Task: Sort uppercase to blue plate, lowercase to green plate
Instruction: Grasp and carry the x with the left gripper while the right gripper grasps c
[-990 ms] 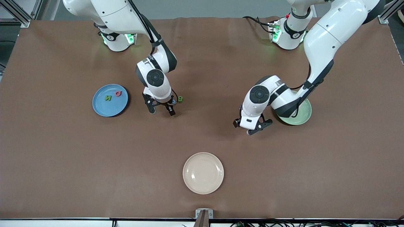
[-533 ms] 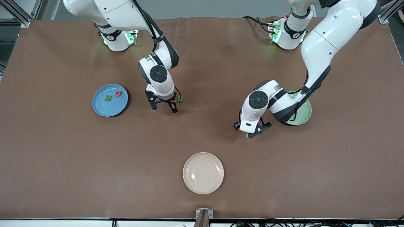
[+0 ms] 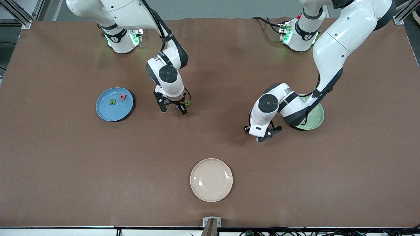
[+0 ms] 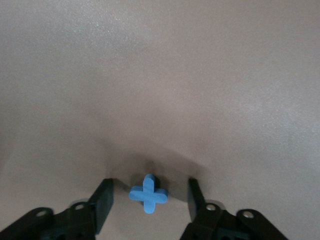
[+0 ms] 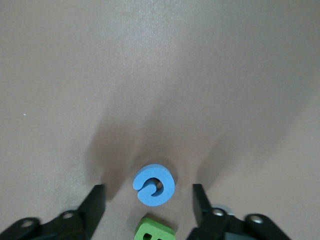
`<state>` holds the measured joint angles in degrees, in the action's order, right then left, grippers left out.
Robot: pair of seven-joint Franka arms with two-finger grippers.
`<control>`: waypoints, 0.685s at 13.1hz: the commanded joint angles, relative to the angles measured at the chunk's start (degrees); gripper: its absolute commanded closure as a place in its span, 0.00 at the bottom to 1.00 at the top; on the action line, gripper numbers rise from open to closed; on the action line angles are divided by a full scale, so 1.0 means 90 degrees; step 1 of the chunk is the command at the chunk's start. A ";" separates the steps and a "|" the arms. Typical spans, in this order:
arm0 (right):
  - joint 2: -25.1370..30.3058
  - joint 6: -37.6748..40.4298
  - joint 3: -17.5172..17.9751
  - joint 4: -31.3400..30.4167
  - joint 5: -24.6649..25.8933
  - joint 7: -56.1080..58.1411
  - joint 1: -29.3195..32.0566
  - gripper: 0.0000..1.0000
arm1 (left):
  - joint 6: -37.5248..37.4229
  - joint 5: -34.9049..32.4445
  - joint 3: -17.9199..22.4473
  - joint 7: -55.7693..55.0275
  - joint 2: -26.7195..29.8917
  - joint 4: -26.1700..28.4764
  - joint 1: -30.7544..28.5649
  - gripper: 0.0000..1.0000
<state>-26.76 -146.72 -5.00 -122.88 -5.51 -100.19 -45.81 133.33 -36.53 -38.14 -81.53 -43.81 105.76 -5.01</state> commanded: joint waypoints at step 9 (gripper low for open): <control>0.0210 0.0013 -0.0040 -0.0233 -0.0101 0.0029 -0.0056 0.66 | 0.0049 -0.0033 -0.0059 -0.0189 0.0228 0.0124 -0.0107 0.88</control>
<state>-26.66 -146.69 -5.08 -122.96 -5.51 -100.19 -45.82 133.36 -36.53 -38.43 -82.28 -43.39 105.89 -5.29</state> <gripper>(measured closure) 0.604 0.661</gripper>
